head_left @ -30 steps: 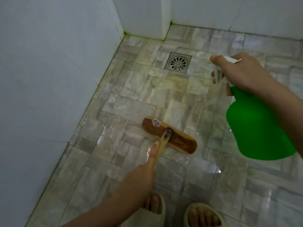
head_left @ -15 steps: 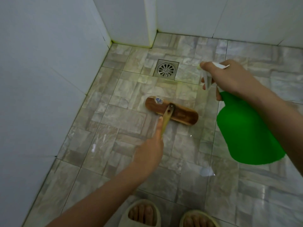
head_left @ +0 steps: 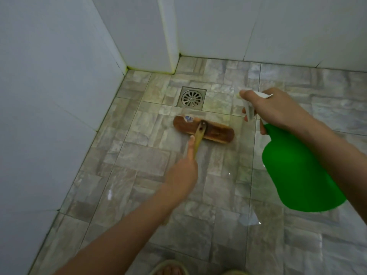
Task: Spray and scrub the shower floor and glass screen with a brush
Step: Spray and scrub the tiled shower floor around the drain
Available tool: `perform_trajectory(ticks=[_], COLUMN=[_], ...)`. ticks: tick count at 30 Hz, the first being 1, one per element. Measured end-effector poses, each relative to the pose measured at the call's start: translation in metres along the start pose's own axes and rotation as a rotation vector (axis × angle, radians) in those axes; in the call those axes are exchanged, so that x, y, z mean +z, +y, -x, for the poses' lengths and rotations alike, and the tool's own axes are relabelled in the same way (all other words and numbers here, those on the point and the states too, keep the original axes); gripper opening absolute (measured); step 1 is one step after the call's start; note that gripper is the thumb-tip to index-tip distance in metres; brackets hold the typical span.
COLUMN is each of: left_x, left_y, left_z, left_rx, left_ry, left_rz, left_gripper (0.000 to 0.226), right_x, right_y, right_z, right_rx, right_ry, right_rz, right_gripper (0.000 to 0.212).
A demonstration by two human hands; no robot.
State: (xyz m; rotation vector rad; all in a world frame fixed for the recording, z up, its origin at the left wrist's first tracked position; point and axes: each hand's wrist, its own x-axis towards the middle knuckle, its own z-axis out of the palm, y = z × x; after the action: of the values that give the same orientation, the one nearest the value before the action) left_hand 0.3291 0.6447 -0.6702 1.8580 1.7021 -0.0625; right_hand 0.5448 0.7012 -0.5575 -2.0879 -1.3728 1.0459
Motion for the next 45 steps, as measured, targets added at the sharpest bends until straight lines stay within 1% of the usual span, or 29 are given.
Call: perform_trajectory(ticks=[2,4,6,8,10,13,15,17,19,22,24,26,28,29,32,35,37,40,43,45], left_x=[-0.015,-0.038,-0.043,-0.028,-0.001,0.031,0.033,0.026,0.007,-0.028,-0.029,-0.012,0.004,0.007,-0.008,-0.039,-0.051,-0.038,-0.017,-0.029], left_y=[0.004,0.009,0.013,0.010,0.012,0.022,0.026,0.032,0.039,0.039,0.029,0.013,-0.002,-0.009,-0.012,-0.003,-0.001,-0.002,-0.009,-0.002], left_z=[-0.046,-0.084,-0.091,-0.066,-0.014,0.058,0.053,0.013,-0.042,-0.096,-0.087,-0.050,-0.008,-0.001,-0.038,-0.099,-0.119,-0.091,-0.055,-0.073], left_rx=[0.011,-0.019,-0.071,-0.055,0.014,0.121,0.178,0.196,0.156,0.036,-0.013,-0.042,-0.037,-0.029,-0.059,-0.101,-0.115,-0.107,-0.017,0.017], left_ry=[0.053,0.058,0.048,0.044,0.012,-0.155,-0.128,-0.038,0.029,0.053,0.096,0.122,0.125,0.126,0.148,0.184,0.189,0.159,0.115,0.114], left_rz=[-0.015,-0.028,-0.039,0.008,0.063,0.036,-0.005,0.009,0.011,-0.015,0.014,0.031,0.045,0.044,0.060,0.045,0.045,0.054,0.030,0.007], left_gripper=[0.065,0.063,0.062,0.063,0.064,0.063,0.061,0.058,0.055,0.054,0.047,0.033,0.026,0.023,0.022,0.035,0.038,0.032,0.017,0.019], right_x=[-0.002,-0.004,-0.012,-0.019,-0.024,-0.030,-0.031,-0.030,-0.027,-0.023,-0.021,-0.020,-0.017,-0.015,-0.007,0.001,0.005,0.005,0.002,0.000], right_y=[-0.001,-0.001,0.002,0.011,0.019,0.027,0.026,0.023,0.019,0.017,0.016,0.016,0.016,0.015,0.007,-0.004,-0.009,-0.011,-0.008,-0.008], right_z=[0.000,0.001,0.005,0.009,0.012,0.017,0.018,0.018,0.020,0.024,0.027,0.030,0.031,0.029,0.021,0.013,0.008,0.005,0.002,-0.004], right_rx=[0.004,0.010,0.029,0.047,0.057,0.076,0.071,0.067,0.070,0.067,0.065,0.059,0.045,0.037,0.012,-0.013,-0.036,-0.026,-0.024,-0.018], right_ry=[0.008,0.015,0.028,0.038,0.045,0.059,0.062,0.065,0.068,0.070,0.062,0.041,0.017,0.011,-0.003,-0.002,-0.009,-0.021,-0.020,-0.006], right_rz=[-0.008,-0.017,-0.031,-0.061,-0.067,-0.056,-0.039,-0.033,-0.027,-0.003,-0.025,-0.014,0.014,0.015,0.037,0.043,0.040,0.036,0.027,0.026], right_gripper=[0.057,0.056,0.056,0.058,0.059,0.057,0.055,0.055,0.057,0.056,0.055,0.056,0.058,0.058,0.060,0.059,0.060,0.062,0.063,0.063])
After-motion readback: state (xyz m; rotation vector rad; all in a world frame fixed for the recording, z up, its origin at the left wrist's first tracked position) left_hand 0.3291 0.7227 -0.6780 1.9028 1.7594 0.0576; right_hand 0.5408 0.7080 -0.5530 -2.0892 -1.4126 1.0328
